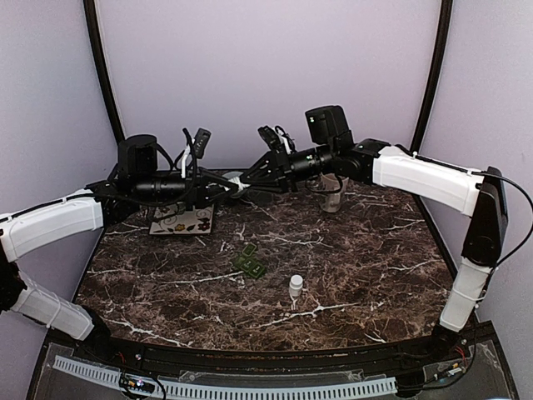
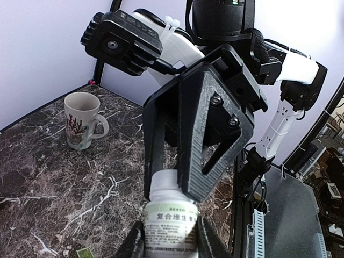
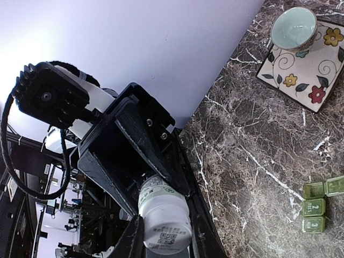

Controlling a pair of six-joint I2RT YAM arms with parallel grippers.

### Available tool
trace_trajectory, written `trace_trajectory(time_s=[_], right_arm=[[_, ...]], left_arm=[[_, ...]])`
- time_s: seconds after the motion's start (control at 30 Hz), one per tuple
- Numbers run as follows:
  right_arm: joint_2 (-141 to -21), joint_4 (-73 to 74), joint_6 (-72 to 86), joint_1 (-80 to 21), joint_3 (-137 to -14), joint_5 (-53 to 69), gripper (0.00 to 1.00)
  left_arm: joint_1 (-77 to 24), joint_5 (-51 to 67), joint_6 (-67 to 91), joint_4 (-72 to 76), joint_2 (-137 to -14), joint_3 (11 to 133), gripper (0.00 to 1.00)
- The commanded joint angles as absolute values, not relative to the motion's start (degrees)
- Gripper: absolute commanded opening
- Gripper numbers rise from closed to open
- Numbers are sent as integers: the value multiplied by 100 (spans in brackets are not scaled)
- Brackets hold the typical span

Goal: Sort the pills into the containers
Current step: Unscrew the lid of the pill bottle.

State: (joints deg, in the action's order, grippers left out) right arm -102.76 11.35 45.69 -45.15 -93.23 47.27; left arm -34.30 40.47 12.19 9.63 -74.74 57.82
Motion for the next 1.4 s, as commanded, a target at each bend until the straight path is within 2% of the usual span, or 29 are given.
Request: trace_trajectory(time_s=[0.0, 0.33, 0.77, 1.37], right_arm=[[-10209, 967, 4331, -4520, -9384, 4871, 0], [-9881, 1128, 3054, -4527, -9190, 4802, 0], [-9243, 1417, 1380, -4570, -8811, 4201, 0], [-8668, 1226, 502, -4815, -8238, 3221, 0]], left_arm=[[-3468, 4197, 1319, 1114, -7500, 5955, 0], [-3413, 5376, 2257, 1424, -7855, 6275, 0], [-3322, 6922, 4688, 3615, -8427, 6243, 0], [-3322, 7614, 7014, 6132, -9035, 6165, 0]])
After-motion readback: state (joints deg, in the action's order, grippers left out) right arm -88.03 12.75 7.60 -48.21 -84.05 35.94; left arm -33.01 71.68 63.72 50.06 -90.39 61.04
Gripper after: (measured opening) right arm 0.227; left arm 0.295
